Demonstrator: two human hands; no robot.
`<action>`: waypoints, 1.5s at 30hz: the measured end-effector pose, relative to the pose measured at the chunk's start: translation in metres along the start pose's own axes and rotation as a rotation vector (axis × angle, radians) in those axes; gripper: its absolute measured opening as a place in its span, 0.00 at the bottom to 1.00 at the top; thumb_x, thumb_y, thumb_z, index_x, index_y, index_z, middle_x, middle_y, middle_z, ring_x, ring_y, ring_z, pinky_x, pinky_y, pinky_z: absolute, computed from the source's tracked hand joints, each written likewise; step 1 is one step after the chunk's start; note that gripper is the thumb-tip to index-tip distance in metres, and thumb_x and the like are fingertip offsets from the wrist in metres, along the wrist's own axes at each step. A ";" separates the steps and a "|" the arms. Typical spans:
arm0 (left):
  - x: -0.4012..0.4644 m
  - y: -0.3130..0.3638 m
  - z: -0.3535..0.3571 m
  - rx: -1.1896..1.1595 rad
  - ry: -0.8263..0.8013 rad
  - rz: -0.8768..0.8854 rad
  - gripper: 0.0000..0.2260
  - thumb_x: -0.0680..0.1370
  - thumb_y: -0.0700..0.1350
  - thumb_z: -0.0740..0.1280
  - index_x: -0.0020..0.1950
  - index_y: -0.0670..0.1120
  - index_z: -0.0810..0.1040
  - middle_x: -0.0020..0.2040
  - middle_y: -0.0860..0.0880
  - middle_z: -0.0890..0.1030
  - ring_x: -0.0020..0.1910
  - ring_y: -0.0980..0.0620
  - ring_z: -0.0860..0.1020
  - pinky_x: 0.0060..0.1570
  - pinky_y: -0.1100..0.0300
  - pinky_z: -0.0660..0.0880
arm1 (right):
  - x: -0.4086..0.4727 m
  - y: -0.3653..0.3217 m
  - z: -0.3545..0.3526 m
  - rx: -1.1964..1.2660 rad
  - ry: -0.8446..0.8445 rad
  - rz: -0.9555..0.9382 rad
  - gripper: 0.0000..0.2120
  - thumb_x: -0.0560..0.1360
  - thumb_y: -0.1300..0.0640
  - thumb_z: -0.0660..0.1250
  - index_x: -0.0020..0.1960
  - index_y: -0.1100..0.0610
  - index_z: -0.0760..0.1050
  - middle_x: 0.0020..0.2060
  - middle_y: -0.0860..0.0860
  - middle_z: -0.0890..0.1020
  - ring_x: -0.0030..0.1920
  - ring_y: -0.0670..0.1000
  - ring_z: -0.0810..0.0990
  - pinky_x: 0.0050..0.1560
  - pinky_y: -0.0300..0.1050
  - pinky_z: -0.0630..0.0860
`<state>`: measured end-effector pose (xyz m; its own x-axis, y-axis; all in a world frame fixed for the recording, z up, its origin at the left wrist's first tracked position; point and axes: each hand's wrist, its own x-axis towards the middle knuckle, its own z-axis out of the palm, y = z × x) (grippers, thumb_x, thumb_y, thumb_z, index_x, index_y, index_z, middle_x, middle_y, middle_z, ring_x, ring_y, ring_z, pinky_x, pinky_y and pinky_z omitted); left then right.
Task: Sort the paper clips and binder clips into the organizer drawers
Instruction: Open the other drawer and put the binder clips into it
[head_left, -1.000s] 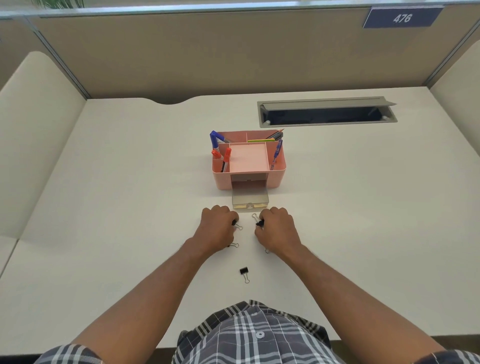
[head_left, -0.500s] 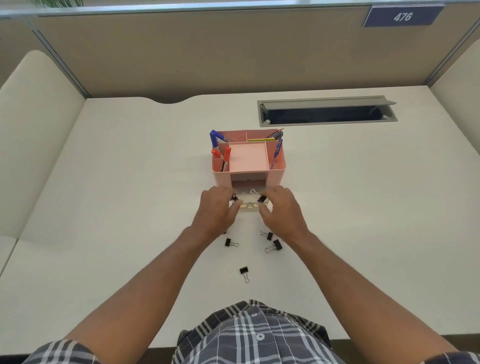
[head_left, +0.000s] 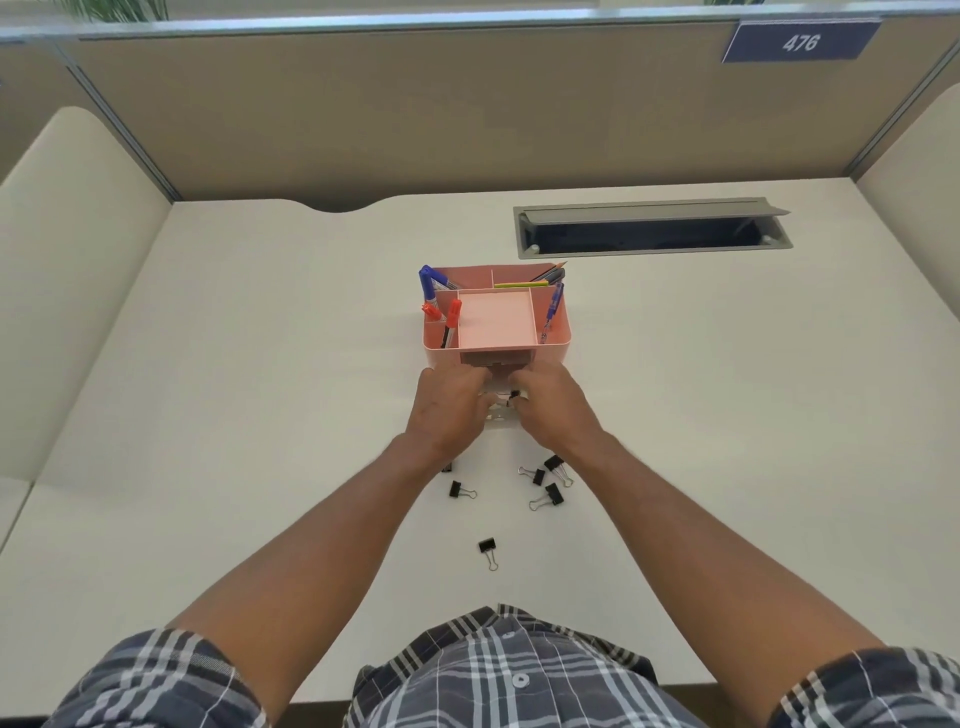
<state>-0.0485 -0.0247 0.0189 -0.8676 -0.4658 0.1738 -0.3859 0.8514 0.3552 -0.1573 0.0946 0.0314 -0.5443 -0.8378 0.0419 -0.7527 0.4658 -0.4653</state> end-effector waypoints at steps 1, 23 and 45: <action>-0.003 -0.001 -0.001 -0.041 0.004 -0.005 0.07 0.75 0.46 0.72 0.51 0.48 0.82 0.52 0.49 0.83 0.50 0.48 0.77 0.47 0.50 0.77 | -0.003 0.001 -0.002 0.024 0.014 0.007 0.11 0.71 0.67 0.67 0.53 0.61 0.82 0.51 0.57 0.81 0.54 0.57 0.76 0.50 0.49 0.76; -0.091 -0.043 0.018 -0.104 -0.181 -0.120 0.12 0.74 0.52 0.67 0.55 0.50 0.79 0.49 0.53 0.75 0.52 0.49 0.73 0.52 0.54 0.65 | -0.066 0.015 0.024 -0.045 -0.229 0.332 0.11 0.76 0.59 0.61 0.55 0.60 0.77 0.51 0.57 0.76 0.47 0.59 0.78 0.48 0.50 0.77; -0.004 0.003 0.003 0.032 -0.053 -0.025 0.09 0.75 0.46 0.72 0.54 0.51 0.81 0.53 0.53 0.80 0.54 0.50 0.73 0.48 0.53 0.69 | 0.007 0.002 0.008 0.020 0.070 -0.006 0.05 0.75 0.60 0.64 0.50 0.55 0.77 0.49 0.50 0.79 0.46 0.50 0.76 0.40 0.41 0.75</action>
<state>-0.0469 -0.0193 0.0167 -0.8727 -0.4742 0.1160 -0.4168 0.8475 0.3287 -0.1604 0.0874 0.0238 -0.5648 -0.8184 0.1062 -0.7489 0.4542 -0.4826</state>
